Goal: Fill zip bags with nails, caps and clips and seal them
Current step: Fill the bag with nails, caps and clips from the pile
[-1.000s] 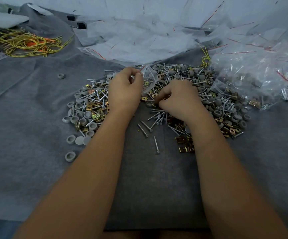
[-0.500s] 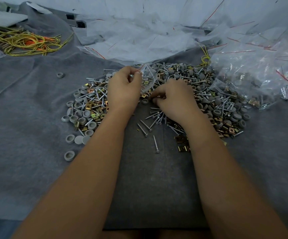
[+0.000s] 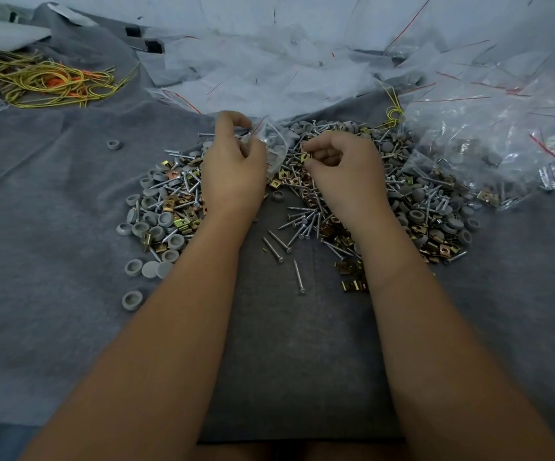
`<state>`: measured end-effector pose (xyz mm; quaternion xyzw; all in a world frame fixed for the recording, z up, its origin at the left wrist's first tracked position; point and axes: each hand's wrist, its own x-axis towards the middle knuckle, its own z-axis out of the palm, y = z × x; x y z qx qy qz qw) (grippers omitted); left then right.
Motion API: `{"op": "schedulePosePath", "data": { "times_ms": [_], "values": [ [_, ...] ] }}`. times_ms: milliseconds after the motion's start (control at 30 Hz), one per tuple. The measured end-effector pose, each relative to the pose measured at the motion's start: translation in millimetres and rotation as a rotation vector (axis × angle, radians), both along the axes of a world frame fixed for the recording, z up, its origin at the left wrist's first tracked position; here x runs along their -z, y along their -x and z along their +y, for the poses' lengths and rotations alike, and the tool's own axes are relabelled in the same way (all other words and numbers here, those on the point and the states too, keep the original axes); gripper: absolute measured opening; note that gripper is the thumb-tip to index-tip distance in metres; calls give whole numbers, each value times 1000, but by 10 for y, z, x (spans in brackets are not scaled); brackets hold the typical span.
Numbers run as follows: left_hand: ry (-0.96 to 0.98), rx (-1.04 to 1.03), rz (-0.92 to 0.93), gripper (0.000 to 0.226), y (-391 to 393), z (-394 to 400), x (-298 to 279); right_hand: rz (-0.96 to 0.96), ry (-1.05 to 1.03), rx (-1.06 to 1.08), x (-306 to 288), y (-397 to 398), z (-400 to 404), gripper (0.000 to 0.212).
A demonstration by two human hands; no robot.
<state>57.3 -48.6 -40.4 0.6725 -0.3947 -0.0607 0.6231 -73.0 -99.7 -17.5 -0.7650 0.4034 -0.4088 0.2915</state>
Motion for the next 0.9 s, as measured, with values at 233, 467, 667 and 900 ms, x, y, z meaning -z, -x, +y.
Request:
{"op": "schedulePosePath", "data": {
  "times_ms": [233,467,667,900],
  "values": [
    [-99,82,-211,22,14,13,-6,-154,-45,-14,-22,6,7,25],
    [-150,262,-69,27,28,23,-32,-271,-130,-53,-29,9,0,23],
    [-120,338,-186,9,27,41,-22,-288,-178,-62,-10,15,-7,17],
    [-76,402,-71,8,59,68,-55,-373,-251,-89,-7,10,-2,17]
  ]
}}
